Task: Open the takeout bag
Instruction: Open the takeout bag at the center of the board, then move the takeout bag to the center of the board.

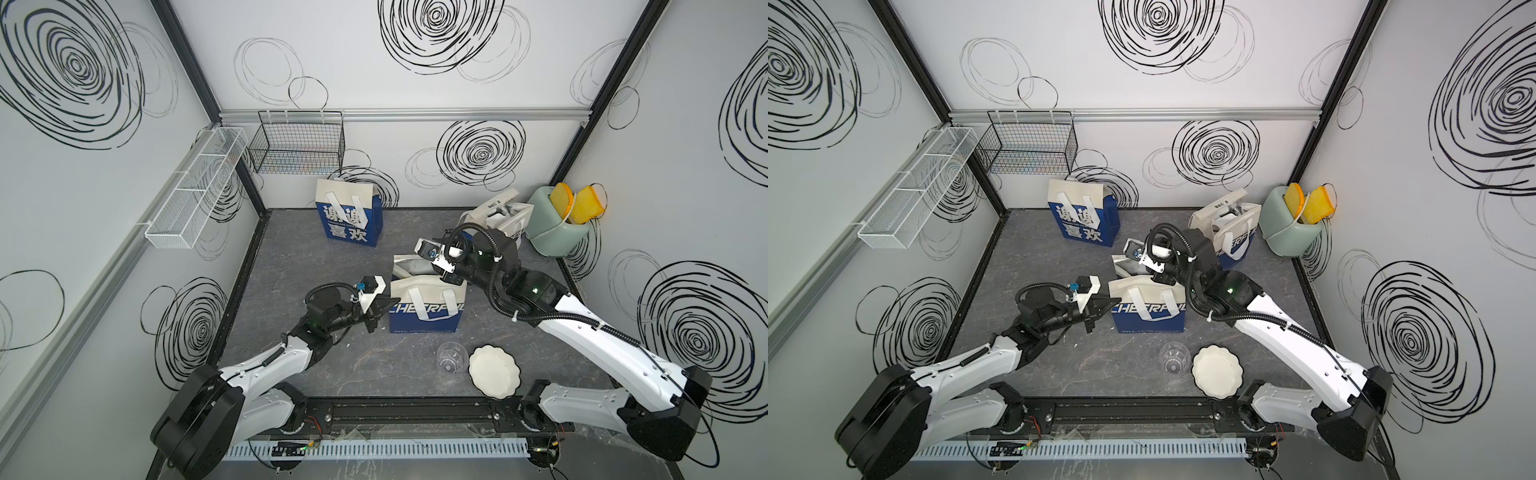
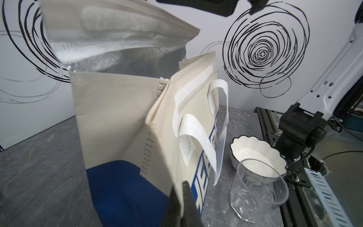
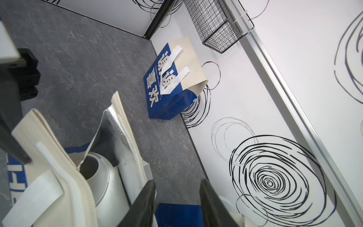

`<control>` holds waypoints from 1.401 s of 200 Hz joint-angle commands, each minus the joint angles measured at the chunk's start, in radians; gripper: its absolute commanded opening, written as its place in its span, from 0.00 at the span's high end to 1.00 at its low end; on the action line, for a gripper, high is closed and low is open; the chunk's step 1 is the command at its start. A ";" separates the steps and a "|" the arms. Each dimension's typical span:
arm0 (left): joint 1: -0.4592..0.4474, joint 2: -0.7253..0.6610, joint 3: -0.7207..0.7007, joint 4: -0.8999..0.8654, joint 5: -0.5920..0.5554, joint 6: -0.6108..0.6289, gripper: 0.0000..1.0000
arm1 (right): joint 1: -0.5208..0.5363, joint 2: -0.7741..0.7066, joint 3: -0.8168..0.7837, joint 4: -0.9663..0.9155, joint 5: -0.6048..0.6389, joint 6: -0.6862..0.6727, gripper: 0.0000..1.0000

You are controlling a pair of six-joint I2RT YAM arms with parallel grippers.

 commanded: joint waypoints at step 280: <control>-0.162 0.126 -0.042 0.111 -0.271 -0.064 0.77 | -0.052 -0.526 -0.458 0.136 -0.022 0.584 0.49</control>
